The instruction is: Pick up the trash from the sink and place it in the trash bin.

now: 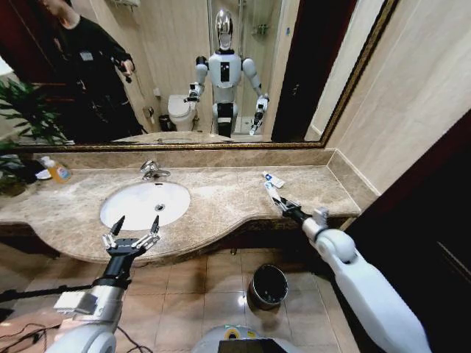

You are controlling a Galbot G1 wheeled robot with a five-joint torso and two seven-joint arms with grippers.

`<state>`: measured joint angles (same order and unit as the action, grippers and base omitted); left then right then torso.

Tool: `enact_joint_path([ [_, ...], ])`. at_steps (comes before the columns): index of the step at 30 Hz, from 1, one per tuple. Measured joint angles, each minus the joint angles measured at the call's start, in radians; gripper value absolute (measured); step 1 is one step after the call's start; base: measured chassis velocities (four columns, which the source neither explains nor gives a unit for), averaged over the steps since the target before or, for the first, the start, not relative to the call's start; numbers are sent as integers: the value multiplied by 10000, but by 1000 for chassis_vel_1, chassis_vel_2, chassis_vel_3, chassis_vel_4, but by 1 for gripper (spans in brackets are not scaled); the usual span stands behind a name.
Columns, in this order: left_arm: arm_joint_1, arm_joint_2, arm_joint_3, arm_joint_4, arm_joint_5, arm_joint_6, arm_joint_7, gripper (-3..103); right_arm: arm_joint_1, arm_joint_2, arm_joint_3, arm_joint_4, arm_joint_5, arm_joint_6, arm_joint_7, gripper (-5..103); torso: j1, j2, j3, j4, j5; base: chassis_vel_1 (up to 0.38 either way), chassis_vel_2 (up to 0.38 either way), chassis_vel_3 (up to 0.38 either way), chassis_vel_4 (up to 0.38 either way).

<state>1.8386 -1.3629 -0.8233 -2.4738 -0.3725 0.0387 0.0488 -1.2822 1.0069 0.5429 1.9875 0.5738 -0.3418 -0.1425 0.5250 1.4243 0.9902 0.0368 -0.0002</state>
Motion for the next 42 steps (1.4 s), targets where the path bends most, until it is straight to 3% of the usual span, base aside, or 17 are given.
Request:
enact_joint_path([
  [4, 0, 0, 0, 0, 0, 0, 1, 100, -1312, 430, 724, 396, -374, 337, -362, 22, -1, 1, 0, -2, 2, 0, 0, 0, 0],
  [5, 0, -1, 0, 0, 0, 0, -1, 100, -2324, 922, 1258, 502, -719, 762, -685, 22, 0, 0, 1, 0, 0, 0, 0, 0, 0],
  [12, 0, 0, 0, 0, 0, 0, 0, 100, -3213, 1808, 1625, -221, -1631, 1417, -1128, 22, 0, 0, 1, 0, 2, 0, 0, 0, 0],
  [21, 0, 0, 0, 0, 0, 0, 0, 100, -2761, 2776, 1031, -2478, -2823, 1725, -1219, 22, 1, -1, 2, 0, 3, 0, 0, 0, 0],
  [32, 0, 0, 0, 0, 0, 0, 0, 100, -1744, 3562, 538, -5065, -3097, 1747, -663, 22, 1, -1, 2, 1, 2, 0, 0, 0, 0],
  [42, 0, 0, 0, 0, 0, 0, 0, 100, -1459, 3695, 500, -6051, -3126, 2050, -512, 22, 1, -1, 2, 1, 0, 0, 0, 0, 0],
])
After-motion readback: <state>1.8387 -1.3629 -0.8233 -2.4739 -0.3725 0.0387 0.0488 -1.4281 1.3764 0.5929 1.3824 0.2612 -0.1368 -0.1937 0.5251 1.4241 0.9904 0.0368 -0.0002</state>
